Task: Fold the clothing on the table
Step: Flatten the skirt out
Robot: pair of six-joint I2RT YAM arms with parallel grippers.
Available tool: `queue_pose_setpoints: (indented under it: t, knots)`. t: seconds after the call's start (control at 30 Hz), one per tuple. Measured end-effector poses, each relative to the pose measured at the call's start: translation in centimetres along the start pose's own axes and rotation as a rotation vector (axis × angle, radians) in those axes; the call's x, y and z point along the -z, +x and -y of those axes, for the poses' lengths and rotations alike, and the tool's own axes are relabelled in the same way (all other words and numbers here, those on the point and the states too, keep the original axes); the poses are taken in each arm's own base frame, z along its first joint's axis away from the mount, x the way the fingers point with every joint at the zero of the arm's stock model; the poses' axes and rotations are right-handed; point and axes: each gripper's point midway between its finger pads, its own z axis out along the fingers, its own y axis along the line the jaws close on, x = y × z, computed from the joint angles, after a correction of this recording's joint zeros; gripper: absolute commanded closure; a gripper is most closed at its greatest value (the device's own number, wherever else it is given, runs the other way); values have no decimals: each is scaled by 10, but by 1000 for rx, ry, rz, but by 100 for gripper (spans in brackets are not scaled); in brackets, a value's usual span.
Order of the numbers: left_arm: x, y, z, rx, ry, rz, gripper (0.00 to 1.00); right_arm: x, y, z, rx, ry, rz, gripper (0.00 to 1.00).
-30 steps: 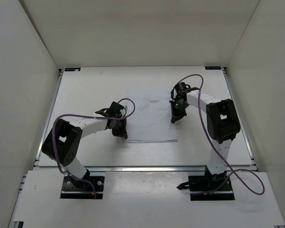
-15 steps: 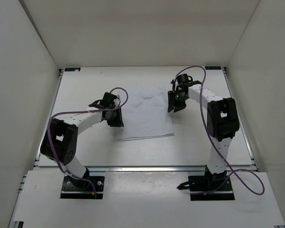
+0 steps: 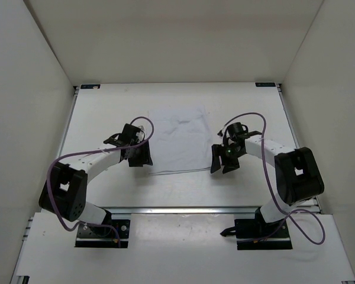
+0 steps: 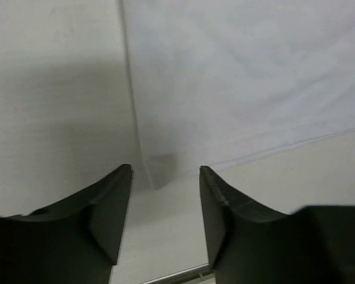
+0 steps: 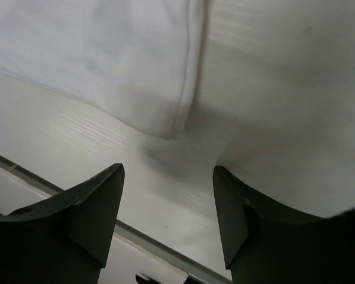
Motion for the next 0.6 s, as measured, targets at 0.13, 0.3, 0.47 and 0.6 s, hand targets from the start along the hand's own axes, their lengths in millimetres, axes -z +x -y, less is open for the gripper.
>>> queue_pose_setpoints:
  t: [0.13, 0.3, 0.47, 0.6]
  knots:
    - [-6, 21, -16, 39, -31, -47, 45, -1, -9, -7, 1, -36, 51, 41]
    - [-5, 16, -20, 87, -21, -8, 43, 0, -24, -9, -8, -48, 101, 41]
    - [-4, 12, -20, 126, 6, 42, 43, 0, -39, -5, -32, -23, 129, 42]
    - [-7, 18, -20, 149, 17, 39, 42, -4, -37, -2, -50, -11, 119, 44]
